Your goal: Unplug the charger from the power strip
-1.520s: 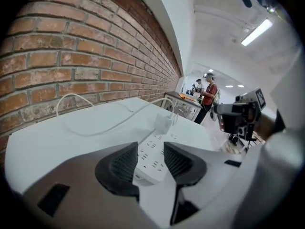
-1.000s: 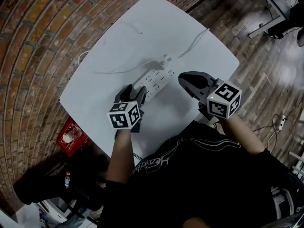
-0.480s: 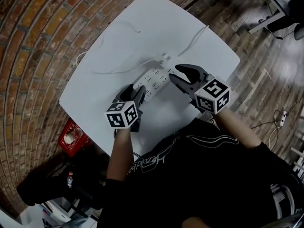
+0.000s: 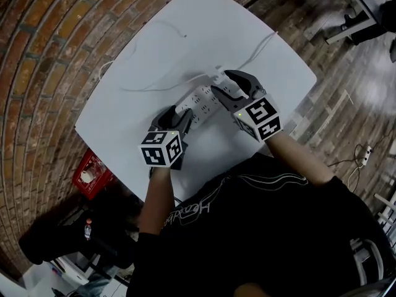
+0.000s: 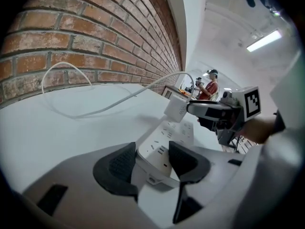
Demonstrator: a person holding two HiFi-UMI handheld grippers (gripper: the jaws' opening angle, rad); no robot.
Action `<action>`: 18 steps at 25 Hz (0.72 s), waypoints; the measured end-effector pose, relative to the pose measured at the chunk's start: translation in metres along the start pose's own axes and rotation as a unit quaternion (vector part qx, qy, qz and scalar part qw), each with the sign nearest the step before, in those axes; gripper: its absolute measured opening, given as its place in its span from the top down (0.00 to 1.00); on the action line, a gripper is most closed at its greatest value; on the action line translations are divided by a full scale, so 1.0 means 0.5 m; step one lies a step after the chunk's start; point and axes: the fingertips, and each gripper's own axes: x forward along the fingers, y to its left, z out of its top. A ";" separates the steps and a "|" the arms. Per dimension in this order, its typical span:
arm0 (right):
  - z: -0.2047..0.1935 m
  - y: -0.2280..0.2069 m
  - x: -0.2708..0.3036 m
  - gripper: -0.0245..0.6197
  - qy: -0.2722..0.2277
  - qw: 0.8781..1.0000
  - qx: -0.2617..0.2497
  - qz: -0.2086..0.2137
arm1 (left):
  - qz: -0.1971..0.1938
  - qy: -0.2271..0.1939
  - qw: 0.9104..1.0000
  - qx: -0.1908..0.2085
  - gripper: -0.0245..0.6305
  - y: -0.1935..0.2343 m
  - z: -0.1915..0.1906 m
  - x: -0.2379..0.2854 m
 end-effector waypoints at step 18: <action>-0.015 -0.012 0.062 0.77 0.027 0.998 -0.030 -0.048 | 0.000 -0.006 1.000 0.000 0.63 0.002 0.000 0.002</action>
